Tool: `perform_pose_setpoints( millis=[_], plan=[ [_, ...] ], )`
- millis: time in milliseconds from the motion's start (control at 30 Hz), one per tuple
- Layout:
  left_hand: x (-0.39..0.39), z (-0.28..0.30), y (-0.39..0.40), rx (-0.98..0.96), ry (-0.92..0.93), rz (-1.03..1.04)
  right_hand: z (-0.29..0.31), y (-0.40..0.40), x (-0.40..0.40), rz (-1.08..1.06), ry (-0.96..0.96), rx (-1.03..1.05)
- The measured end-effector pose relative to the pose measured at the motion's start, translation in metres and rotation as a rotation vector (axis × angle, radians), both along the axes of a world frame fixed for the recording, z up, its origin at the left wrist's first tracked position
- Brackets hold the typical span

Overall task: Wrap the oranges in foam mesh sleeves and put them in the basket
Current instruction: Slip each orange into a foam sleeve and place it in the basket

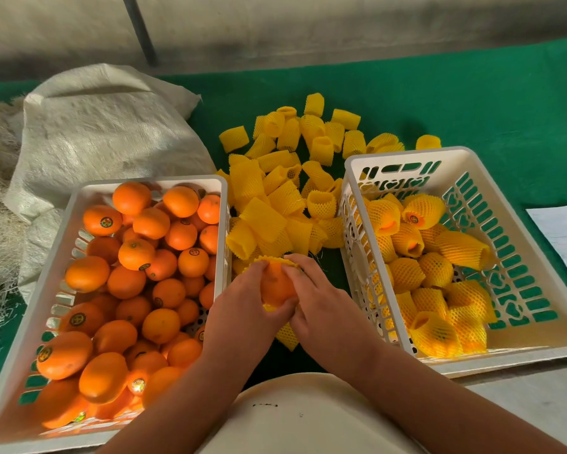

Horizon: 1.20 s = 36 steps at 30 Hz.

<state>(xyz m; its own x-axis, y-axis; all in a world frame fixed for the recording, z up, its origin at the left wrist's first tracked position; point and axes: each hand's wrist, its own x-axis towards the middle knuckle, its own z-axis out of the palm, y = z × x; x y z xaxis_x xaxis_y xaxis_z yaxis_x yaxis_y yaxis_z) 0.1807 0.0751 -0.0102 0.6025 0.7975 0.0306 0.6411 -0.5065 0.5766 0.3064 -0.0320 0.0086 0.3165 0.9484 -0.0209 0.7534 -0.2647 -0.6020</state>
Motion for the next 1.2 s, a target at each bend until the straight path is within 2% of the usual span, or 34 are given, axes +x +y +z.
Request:
perform_pose_setpoints(
  millis=[133,300,400,467,533,600,767,1000,1100,1200],
  plan=[
    [0.001,0.001,-0.001,0.107,0.031,-0.001,0.007,-0.003,-0.003,0.016,0.035,0.039],
    [-0.005,0.003,0.004,0.074,-0.032,0.009,0.014,-0.010,-0.003,0.019,0.101,0.178],
    [-0.011,0.002,0.006,0.035,-0.088,0.037,0.014,-0.010,0.004,-0.151,0.240,0.349],
    [-0.014,0.004,0.005,0.027,-0.116,0.050,0.013,-0.005,0.008,-0.238,0.297,0.302],
    [-0.013,0.007,0.001,0.049,-0.145,0.034,0.013,0.002,0.007,-0.209,0.439,0.141],
    [-0.009,0.008,-0.003,0.113,-0.125,-0.008,0.012,0.008,0.004,-0.179,0.545,0.066],
    [-0.002,0.012,-0.009,0.247,-0.056,-0.068,0.010,0.017,-0.004,-0.340,0.451,0.132],
    [-0.001,0.011,-0.019,0.238,-0.030,-0.100,0.002,0.019,-0.007,-0.462,0.390,0.152],
    [-0.005,0.013,-0.021,0.227,-0.144,-0.133,-0.001,0.017,0.003,-0.493,0.398,0.165],
    [-0.010,0.021,-0.014,0.084,-0.290,-0.069,-0.003,0.008,0.021,-0.479,0.400,0.157]
  ],
)
